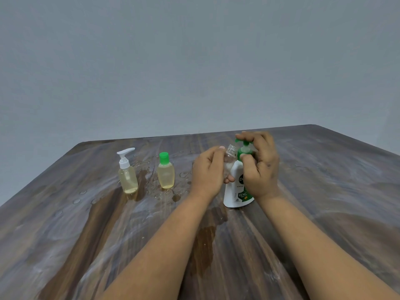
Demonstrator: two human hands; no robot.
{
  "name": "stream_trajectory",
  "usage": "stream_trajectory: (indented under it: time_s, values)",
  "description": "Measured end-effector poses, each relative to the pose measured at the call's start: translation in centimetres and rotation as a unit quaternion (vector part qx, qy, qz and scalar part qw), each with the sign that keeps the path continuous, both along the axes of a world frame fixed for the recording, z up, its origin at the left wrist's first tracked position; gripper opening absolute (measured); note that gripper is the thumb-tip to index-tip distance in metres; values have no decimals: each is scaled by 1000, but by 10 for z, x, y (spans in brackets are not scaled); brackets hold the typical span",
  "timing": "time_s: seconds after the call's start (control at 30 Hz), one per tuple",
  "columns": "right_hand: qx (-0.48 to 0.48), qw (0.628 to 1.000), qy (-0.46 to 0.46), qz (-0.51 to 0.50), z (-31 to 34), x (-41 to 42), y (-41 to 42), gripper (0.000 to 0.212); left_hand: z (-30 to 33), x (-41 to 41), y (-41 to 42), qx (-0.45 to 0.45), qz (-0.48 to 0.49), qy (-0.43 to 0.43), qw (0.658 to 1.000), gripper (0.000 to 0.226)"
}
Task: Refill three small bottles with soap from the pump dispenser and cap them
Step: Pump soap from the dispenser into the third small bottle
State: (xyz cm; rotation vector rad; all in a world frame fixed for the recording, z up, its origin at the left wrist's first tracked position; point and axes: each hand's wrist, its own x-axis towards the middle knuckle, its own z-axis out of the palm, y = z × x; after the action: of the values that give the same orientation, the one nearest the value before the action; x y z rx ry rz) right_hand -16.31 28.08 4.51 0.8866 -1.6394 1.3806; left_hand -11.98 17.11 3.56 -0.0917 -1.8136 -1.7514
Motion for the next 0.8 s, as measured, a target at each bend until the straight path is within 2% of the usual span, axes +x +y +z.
stream_trajectory:
  time_s: [0.3,0.5,0.7,0.8]
  values:
    - [-16,999,-36,-2,2,-4,-1,27,0,-1,1,0,0,0,1000,37]
    - [6,1000,1,10,1,0,1,39,0,0,0,-5,-1,3,1000,37]
    - [-18,999,-31,-1,1,-5,-1,27,-1,-1,0,-10,-4,1,1000,36]
    - [-2,1000,-14,-1,1,-2,-1,31,0,0,0,-2,-9,5,1000,36]
